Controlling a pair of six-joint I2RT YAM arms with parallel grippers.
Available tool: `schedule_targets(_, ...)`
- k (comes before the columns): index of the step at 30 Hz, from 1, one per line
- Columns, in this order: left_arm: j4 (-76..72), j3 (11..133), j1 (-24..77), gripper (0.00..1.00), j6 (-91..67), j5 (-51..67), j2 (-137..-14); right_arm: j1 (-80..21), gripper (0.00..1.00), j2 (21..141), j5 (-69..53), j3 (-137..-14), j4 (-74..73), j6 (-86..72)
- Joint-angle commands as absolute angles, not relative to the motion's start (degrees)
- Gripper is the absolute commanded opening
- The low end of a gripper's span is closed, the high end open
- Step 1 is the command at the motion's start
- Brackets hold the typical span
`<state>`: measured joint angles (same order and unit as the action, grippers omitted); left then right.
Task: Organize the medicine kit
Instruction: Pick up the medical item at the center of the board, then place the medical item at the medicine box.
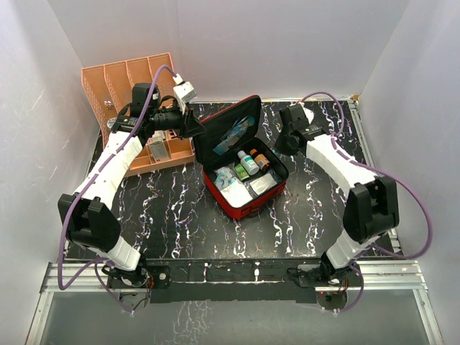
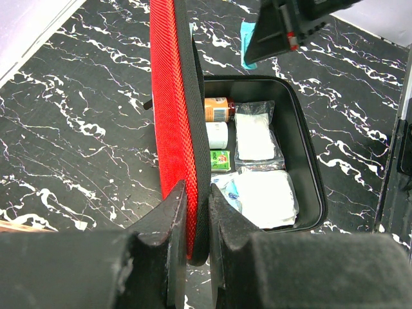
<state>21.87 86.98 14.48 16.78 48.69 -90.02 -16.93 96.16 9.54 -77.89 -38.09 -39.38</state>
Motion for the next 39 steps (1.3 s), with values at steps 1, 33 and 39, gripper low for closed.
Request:
schedule_targets(1, 27.63, 85.63, 14.94, 0.00, 16.87, 48.25, -89.84, -20.03, 0.00, 89.47, 13.42, -81.49, -40.07, -42.56)
schedule_targets(33, 27.53, 85.30, 14.89, 0.00, 17.06, 48.43, -88.91, -29.97, 0.00, 101.53, -0.18, -104.22, -25.34, -44.19)
schedule_targets(39, 27.25, 85.51, 14.92, 0.00, 17.05, 48.25, -89.18, -32.03, 0.00, 104.41, 1.59, -108.81, -30.97, -44.38)
